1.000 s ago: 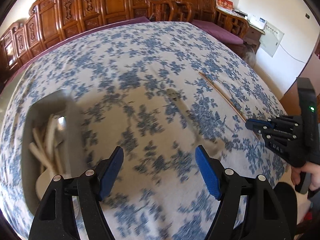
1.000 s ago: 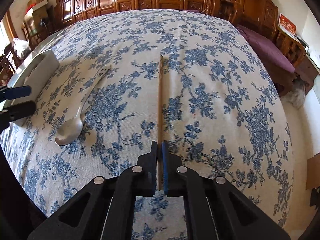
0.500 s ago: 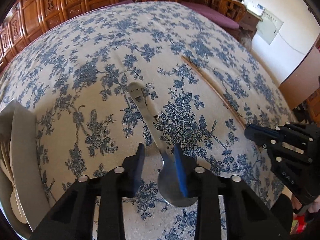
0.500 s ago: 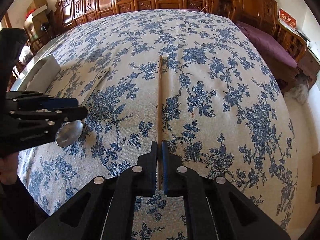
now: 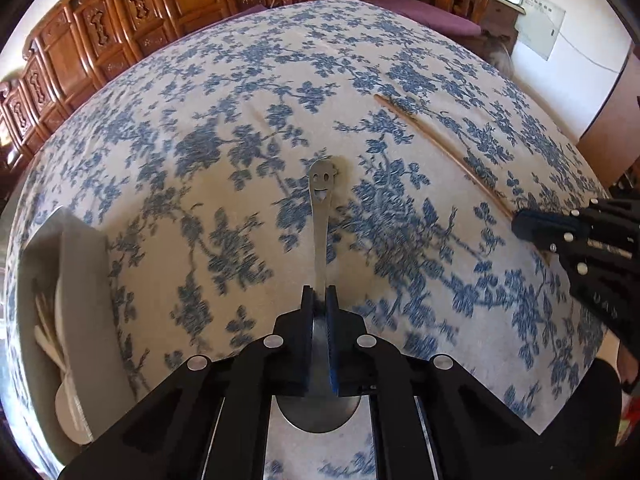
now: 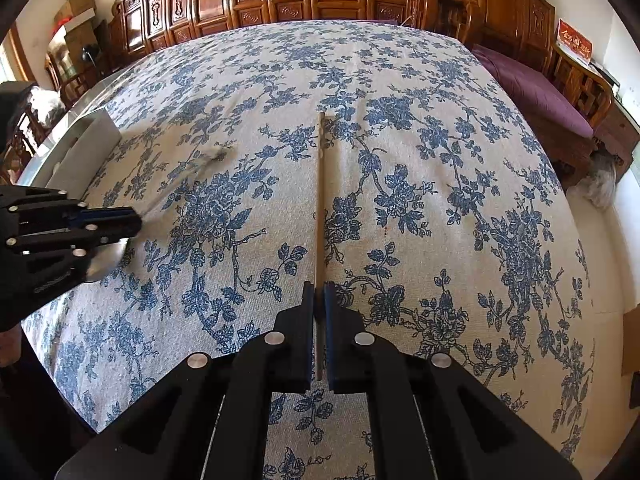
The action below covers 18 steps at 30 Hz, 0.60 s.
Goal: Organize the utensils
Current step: 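Grasp the steel spoon with the left gripper while the right grasps the wooden chopstick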
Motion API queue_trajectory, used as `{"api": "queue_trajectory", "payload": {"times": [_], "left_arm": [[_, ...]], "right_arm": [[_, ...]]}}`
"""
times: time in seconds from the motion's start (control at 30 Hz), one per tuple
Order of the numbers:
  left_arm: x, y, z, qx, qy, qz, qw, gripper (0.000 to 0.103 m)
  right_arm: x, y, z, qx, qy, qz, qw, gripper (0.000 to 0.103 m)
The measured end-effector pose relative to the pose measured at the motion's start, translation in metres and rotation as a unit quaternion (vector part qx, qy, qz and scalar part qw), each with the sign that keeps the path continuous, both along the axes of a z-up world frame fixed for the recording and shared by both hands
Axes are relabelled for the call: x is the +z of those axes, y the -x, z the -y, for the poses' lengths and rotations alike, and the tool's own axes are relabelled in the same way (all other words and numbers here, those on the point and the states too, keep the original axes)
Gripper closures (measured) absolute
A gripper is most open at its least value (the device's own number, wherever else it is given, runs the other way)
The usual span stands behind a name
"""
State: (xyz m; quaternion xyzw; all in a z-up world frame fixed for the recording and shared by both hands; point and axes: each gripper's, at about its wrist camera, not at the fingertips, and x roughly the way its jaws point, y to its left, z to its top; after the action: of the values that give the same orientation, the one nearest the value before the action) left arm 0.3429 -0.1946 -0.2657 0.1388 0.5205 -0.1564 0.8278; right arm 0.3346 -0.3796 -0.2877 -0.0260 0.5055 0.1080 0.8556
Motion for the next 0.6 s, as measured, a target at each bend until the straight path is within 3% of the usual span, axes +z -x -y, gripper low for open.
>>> {"api": "queue_trajectory", "payload": {"times": [0.27,0.6], "left_arm": [[0.035,0.016,-0.027,0.014,0.017,0.032,0.9992,0.098],[0.074,0.038,-0.060,0.030,0.031,0.066,0.9969,0.098]], "right_arm": [[0.002,0.003,-0.002,0.004,-0.027,-0.002,1.000,0.097],[0.033,0.013,-0.017,0.023,-0.036,0.035,0.998,0.097]]}}
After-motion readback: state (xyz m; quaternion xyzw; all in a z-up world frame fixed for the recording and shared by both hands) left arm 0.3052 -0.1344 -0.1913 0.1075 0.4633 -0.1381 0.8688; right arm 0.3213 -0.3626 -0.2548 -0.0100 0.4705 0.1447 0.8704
